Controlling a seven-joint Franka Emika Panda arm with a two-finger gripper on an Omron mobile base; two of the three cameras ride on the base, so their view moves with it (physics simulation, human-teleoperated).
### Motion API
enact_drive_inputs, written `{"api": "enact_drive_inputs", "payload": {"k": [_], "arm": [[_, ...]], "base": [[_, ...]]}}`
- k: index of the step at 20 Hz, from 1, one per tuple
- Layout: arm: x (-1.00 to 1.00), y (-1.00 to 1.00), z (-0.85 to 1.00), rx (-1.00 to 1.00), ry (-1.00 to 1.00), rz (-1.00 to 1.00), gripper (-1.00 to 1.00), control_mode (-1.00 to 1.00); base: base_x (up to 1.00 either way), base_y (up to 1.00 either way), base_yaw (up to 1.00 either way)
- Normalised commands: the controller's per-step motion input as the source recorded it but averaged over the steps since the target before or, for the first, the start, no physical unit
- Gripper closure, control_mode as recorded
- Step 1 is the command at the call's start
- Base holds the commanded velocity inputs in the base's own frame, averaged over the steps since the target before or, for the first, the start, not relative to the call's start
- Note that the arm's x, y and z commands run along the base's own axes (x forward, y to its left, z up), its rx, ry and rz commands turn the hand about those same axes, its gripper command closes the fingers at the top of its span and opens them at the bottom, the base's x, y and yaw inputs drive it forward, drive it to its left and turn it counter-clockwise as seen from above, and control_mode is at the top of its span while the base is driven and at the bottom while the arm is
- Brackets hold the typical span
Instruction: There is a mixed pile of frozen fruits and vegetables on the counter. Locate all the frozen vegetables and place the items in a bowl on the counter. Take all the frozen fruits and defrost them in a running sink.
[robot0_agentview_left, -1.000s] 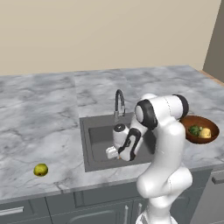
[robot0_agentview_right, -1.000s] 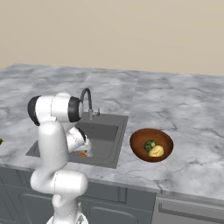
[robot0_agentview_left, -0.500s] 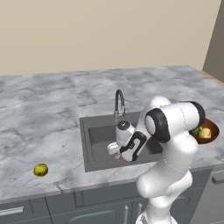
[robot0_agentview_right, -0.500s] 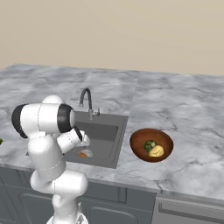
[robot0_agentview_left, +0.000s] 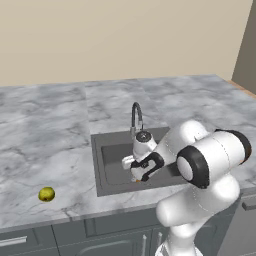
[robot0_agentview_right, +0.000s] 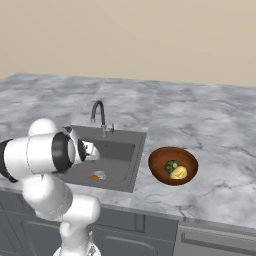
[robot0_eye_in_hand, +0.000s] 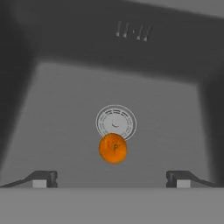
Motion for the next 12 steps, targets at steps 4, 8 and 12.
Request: {"api": "enact_drive_inputs", "payload": {"k": [4, 8, 12], "arm": [[0.0, 0.25, 0.52, 0.02, 0.0, 0.01, -1.0, -1.0], [0.0, 0.13, 0.67, 0.03, -0.01, 0.01, -1.0, -1.0], [0.0, 0.16, 0.57, 0.03, -0.01, 0.03, -1.0, -1.0]], "base": [[0.0, 0.0, 0.0], [0.0, 0.0, 0.0], [0.0, 0.0, 0.0]]}}
